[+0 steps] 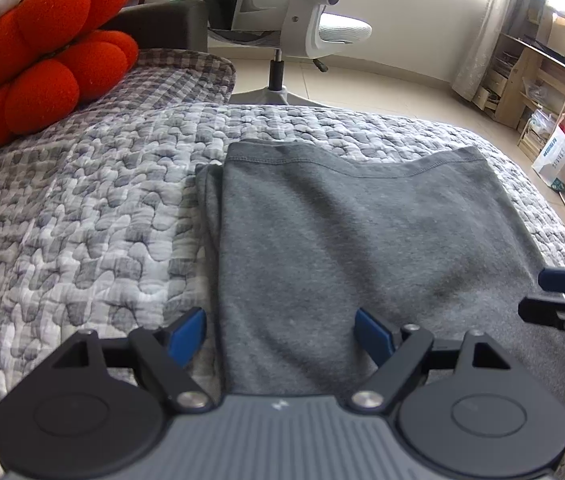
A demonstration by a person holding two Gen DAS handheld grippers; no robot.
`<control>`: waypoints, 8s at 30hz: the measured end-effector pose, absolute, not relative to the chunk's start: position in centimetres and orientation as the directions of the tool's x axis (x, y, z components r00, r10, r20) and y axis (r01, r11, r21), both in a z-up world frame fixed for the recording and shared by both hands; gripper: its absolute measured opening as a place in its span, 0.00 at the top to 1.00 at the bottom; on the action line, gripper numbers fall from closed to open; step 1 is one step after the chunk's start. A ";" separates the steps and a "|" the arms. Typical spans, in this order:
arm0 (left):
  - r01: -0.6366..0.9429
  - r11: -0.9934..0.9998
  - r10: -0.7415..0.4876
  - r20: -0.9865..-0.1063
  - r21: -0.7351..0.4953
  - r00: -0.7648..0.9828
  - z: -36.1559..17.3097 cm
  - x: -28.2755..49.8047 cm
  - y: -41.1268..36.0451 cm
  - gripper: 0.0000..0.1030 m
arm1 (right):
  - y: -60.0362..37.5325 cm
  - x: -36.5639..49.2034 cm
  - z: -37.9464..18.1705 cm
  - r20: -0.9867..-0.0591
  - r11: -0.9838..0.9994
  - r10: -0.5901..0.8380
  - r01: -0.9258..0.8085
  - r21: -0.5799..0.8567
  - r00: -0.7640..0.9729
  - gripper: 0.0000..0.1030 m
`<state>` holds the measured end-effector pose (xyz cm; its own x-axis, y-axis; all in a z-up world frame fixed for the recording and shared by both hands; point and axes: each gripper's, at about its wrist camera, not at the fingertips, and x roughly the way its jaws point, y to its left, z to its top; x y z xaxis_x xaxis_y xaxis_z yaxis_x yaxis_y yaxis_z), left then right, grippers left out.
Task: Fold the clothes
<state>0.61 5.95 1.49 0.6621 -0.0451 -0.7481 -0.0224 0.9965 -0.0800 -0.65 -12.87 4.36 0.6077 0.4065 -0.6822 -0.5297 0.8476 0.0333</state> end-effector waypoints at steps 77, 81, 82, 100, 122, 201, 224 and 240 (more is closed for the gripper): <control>0.242 0.968 -0.208 -0.748 -0.065 0.630 1.5 1.1 0.9 0.15 | -9.2 -12.6 0.7 -0.643 0.355 0.494 -0.811 -0.466 0.586 0.44; 0.242 0.968 -0.205 -0.749 -0.062 0.630 1.4 1.2 0.7 0.15 | -9.3 -12.8 0.4 -0.613 0.341 0.488 -0.783 -0.521 0.621 0.44; 0.242 0.968 -0.205 -0.749 -0.062 0.631 1.4 1.1 0.7 0.15 | -9.2 -12.9 0.3 -0.605 0.337 0.486 -0.774 -0.536 0.630 0.44; 0.245 0.969 -0.189 -0.746 -0.035 0.639 1.5 0.9 0.6 0.14 | -13.6 -10.9 2.5 -0.637 0.571 0.458 -0.754 -0.324 0.620 0.41; 0.236 0.972 -0.172 -0.719 -0.011 0.673 1.0 0.2 0.2 0.14 | -25.1 -7.5 1.4 -0.626 0.747 0.645 -0.193 0.636 0.438 0.57; 0.626 0.756 -0.342 -0.703 0.189 0.624 1.7 -8.5 -2.3 0.37 | -27.1 -4.1 3.2 -0.324 0.462 0.746 -0.102 0.881 0.582 0.91; 0.604 0.793 -0.367 -0.730 0.079 0.577 2.4 -6.6 -0.3 0.87 | -18.6 -11.8 7.9 -0.426 0.725 0.648 -0.683 0.089 0.632 0.38; 0.623 0.781 -0.404 -0.720 0.049 0.564 2.8 -6.4 0.6 0.88 | -11.7 -11.3 -0.2 -0.571 0.321 0.400 -0.693 -0.646 0.717 0.93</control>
